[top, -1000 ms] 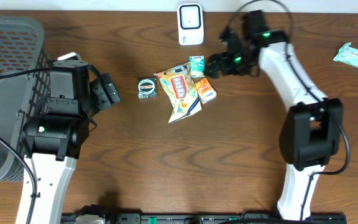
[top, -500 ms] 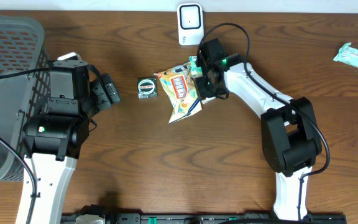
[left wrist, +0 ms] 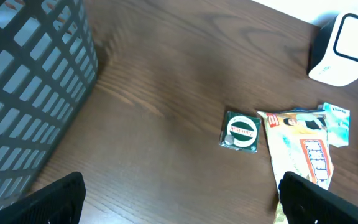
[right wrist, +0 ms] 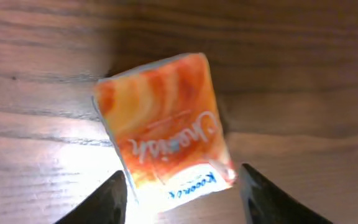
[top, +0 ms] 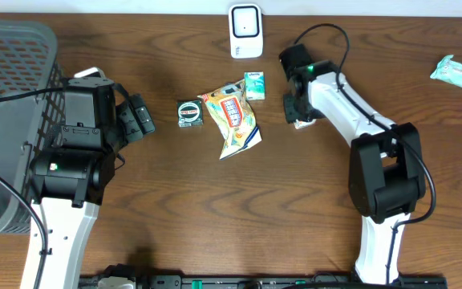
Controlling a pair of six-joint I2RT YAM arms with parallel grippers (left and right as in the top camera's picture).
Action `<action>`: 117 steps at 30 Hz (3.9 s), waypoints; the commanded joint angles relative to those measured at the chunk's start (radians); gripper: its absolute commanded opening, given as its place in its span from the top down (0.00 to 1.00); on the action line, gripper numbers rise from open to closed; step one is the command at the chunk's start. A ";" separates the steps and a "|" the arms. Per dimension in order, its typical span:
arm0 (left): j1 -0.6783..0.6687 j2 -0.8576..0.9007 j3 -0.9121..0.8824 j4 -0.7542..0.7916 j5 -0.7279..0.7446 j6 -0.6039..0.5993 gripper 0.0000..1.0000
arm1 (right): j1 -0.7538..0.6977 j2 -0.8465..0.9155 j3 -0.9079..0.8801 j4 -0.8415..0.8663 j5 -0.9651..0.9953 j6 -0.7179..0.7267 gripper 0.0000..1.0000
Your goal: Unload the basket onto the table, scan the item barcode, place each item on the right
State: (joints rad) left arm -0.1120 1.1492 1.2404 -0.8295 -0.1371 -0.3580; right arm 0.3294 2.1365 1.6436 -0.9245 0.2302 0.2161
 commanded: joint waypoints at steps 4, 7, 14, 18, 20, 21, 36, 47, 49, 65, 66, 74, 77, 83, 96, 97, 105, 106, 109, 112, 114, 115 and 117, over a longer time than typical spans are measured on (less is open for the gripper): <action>0.004 -0.005 0.002 0.000 -0.006 0.013 0.02 | 0.030 0.002 0.043 0.008 -0.056 -0.076 0.42; 0.004 -0.005 0.002 0.000 -0.006 0.013 0.02 | 0.038 0.003 0.039 0.024 -0.043 -0.076 0.46; 0.004 -0.005 0.002 0.000 -0.006 0.013 0.03 | 0.045 0.003 -0.049 0.108 0.023 -0.075 0.51; 0.004 -0.005 0.002 0.000 -0.006 0.013 0.02 | 0.045 0.003 -0.117 0.169 0.026 -0.075 0.57; 0.004 -0.005 0.002 0.000 -0.006 0.013 0.02 | 0.045 0.003 -0.148 0.195 0.026 -0.075 0.63; 0.004 -0.005 0.002 0.000 -0.006 0.013 0.02 | 0.045 0.003 -0.154 0.200 0.026 -0.075 0.69; 0.004 -0.005 0.002 0.000 -0.006 0.013 0.02 | -0.032 -0.045 0.056 0.064 -0.579 -0.142 0.99; 0.004 -0.005 0.002 0.000 -0.006 0.013 0.02 | -0.164 0.029 -0.074 0.070 -1.137 -0.268 0.99; 0.004 -0.005 0.002 0.000 -0.006 0.013 0.02 | -0.206 0.044 -0.117 0.091 -1.138 -0.235 0.99; 0.004 -0.005 0.002 0.000 -0.006 0.013 0.02 | -0.447 0.032 -0.023 -0.114 -0.931 -0.233 0.72; 0.004 -0.005 0.002 0.000 -0.006 0.013 0.02 | -0.447 0.028 -0.014 -0.129 -0.932 -0.243 0.69; 0.004 -0.005 0.002 0.000 -0.006 0.013 0.02 | -0.376 0.029 -0.032 -0.088 -0.885 -0.287 0.46; 0.004 -0.005 0.002 0.000 -0.006 0.013 0.02 | -0.341 0.029 -0.047 -0.021 -0.824 -0.228 0.45; 0.004 -0.005 0.002 0.000 -0.006 0.013 0.02 | -0.287 0.029 -0.105 0.093 -0.808 -0.186 0.40; 0.004 -0.005 0.002 0.000 -0.006 0.013 0.02 | -0.264 0.015 -0.151 0.124 -0.872 -0.131 0.99; 0.004 -0.005 0.002 0.000 -0.006 0.013 0.03 | -0.267 0.008 -0.150 0.126 -0.912 -0.132 0.99; 0.004 -0.005 0.002 0.000 -0.006 0.013 0.02 | -0.288 -0.066 -0.134 0.199 -1.288 -0.173 0.99; 0.004 -0.005 0.002 0.000 -0.006 0.013 0.03 | -0.290 -0.072 -0.134 0.226 -1.354 -0.174 0.99; 0.004 -0.005 0.002 0.000 -0.006 0.013 0.02 | -0.296 -0.079 -0.134 0.333 -1.554 -0.173 0.99; 0.004 -0.005 0.002 0.000 -0.006 0.013 0.02 | -0.296 -0.079 -0.134 0.468 -1.766 -0.172 0.99; 0.004 -0.005 0.002 0.000 -0.006 0.013 0.02 | -0.296 -0.080 -0.133 0.533 -1.793 -0.111 0.99; 0.004 -0.005 0.002 0.000 -0.006 0.013 0.02 | -0.296 -0.080 -0.133 0.553 -1.793 -0.085 0.99; 0.004 -0.005 0.002 0.000 -0.006 0.013 0.02 | -0.295 -0.080 -0.133 0.578 -1.793 -0.059 0.99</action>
State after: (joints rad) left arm -0.1120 1.1492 1.2404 -0.8295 -0.1371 -0.3580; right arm 0.0357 2.0830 1.5040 -0.3630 -1.4265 0.0978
